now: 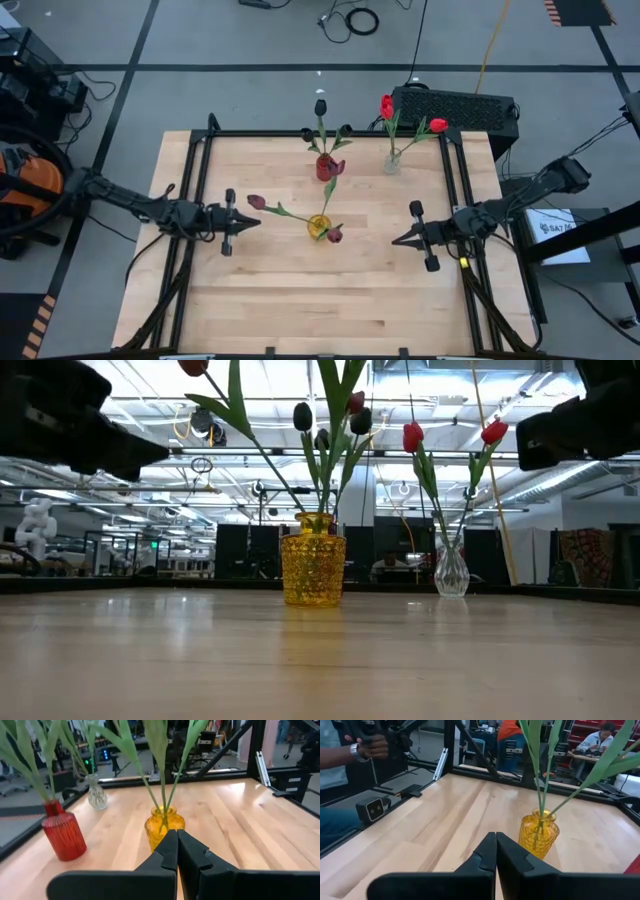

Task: Sort flowers into vase by color
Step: Return to Home Position

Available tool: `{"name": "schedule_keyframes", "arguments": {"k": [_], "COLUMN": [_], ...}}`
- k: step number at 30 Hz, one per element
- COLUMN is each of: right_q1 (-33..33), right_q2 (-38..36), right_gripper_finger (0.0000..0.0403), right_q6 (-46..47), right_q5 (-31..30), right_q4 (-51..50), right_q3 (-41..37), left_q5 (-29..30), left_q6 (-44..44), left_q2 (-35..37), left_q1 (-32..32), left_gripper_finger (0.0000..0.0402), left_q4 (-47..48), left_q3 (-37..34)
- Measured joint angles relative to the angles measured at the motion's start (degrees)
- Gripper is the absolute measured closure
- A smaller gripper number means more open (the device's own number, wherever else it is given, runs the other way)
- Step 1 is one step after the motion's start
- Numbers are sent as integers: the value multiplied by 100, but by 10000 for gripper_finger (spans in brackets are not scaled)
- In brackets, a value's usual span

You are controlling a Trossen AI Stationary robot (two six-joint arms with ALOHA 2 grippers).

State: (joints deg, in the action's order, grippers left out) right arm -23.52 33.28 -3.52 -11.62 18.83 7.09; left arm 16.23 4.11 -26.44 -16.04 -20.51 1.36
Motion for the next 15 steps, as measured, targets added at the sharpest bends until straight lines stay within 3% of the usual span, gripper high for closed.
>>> {"name": "schedule_keyframes", "arguments": {"k": [15], "right_q1": [309], "right_q2": [1], "right_gripper_finger": [403], "right_q6": [347], "right_q5": [47], "right_q4": [603], "right_q3": [-633], "left_q5": [-761], "left_q6": [-82], "left_q2": [0], "left_q1": [461], "left_gripper_finger": [400], "left_q4": [-78], "left_q3": [-95]}}
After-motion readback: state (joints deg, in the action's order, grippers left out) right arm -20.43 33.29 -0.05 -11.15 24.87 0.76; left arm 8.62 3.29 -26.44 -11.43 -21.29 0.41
